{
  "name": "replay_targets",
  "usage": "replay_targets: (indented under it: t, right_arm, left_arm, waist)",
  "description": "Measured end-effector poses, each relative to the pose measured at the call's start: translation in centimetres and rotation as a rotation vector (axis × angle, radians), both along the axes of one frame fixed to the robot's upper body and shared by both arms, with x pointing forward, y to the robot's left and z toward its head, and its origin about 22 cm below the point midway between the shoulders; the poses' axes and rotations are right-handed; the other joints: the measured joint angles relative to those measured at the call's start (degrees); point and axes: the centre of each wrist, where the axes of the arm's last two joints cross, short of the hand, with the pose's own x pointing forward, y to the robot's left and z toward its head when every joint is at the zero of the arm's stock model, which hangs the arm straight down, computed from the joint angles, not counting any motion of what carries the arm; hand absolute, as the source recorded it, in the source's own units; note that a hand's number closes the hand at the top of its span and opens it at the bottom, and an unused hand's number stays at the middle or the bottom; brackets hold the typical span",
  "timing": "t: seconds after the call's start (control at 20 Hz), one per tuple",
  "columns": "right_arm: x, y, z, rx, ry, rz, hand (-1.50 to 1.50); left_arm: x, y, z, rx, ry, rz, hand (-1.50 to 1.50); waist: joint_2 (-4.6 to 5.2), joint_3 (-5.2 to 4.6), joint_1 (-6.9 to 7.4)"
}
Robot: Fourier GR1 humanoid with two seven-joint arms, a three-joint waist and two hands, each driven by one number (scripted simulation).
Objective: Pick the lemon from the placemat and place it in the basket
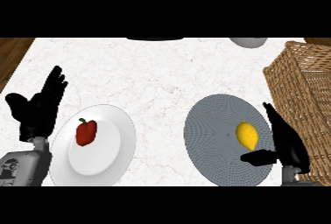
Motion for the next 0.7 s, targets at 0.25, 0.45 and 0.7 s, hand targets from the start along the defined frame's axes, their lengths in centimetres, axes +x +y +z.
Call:
replay_targets:
  t: [0.25,0.45,0.7]
  right_arm:
    - [0.6,-0.6,-0.9,-0.009,0.011,0.0,-1.5]
    - [0.7,0.1,-1.0,-0.01,0.023,0.007,-1.5]
    - [1.7,-0.1,-2.1,-0.023,0.043,0.016,-1.5]
  left_arm:
    - [-0.2,1.0,-0.4,-0.005,-0.005,0.004,0.0]
    - [0.0,0.7,0.1,-0.001,-0.002,0.002,0.0]
    - [-0.4,0.4,0.2,-0.006,0.0,-0.004,0.0]
  waist:
    - [0.01,-0.01,-0.02]
    - [0.0,0.01,-0.04]
    - [-0.01,0.0,0.02]
